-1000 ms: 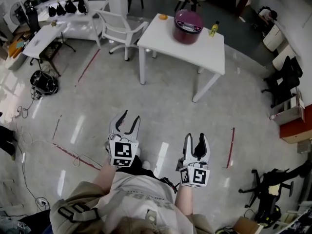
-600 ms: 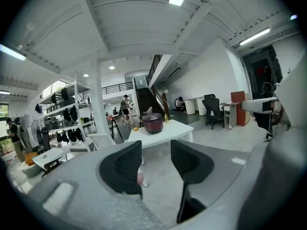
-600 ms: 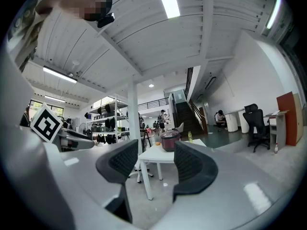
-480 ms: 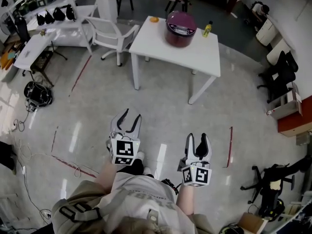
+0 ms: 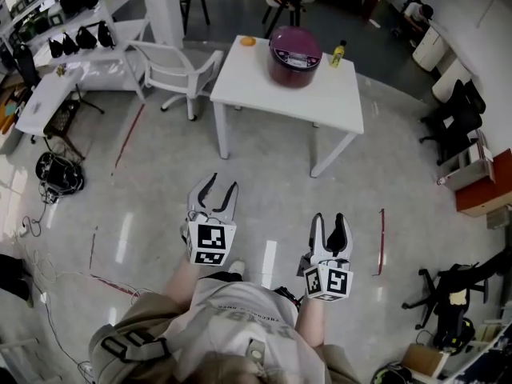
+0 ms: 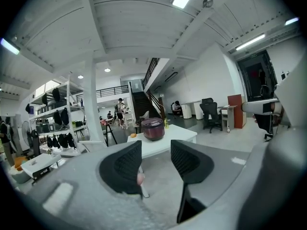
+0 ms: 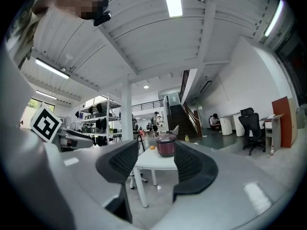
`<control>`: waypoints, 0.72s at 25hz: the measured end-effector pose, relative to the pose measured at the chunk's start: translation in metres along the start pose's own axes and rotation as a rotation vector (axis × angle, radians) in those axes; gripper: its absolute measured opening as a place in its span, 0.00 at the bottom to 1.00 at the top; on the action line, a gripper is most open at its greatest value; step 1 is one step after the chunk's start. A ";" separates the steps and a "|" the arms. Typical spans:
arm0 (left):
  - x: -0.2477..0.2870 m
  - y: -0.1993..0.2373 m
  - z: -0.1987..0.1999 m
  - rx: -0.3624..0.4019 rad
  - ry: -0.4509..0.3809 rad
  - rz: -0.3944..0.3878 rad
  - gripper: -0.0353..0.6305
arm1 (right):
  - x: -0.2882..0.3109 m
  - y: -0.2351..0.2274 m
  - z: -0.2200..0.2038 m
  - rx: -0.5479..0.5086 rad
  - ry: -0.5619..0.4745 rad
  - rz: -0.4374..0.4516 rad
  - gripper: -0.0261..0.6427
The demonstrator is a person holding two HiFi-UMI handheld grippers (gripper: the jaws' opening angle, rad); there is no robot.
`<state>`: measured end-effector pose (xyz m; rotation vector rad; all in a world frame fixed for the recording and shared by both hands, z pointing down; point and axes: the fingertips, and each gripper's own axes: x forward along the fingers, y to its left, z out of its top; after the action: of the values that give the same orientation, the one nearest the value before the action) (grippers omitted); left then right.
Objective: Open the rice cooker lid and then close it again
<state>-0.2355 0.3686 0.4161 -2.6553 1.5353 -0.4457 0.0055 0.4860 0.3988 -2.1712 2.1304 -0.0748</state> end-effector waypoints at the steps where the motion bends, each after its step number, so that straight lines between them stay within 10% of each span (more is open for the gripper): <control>1: 0.002 0.005 0.000 0.000 -0.002 -0.001 0.35 | 0.005 0.003 0.001 -0.004 -0.002 0.000 0.35; 18: 0.050 0.022 -0.018 -0.002 0.065 0.006 0.35 | 0.052 -0.030 -0.026 0.007 0.053 -0.057 0.35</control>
<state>-0.2357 0.3165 0.4402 -2.6625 1.5619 -0.5359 0.0335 0.4341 0.4263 -2.2506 2.0919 -0.1454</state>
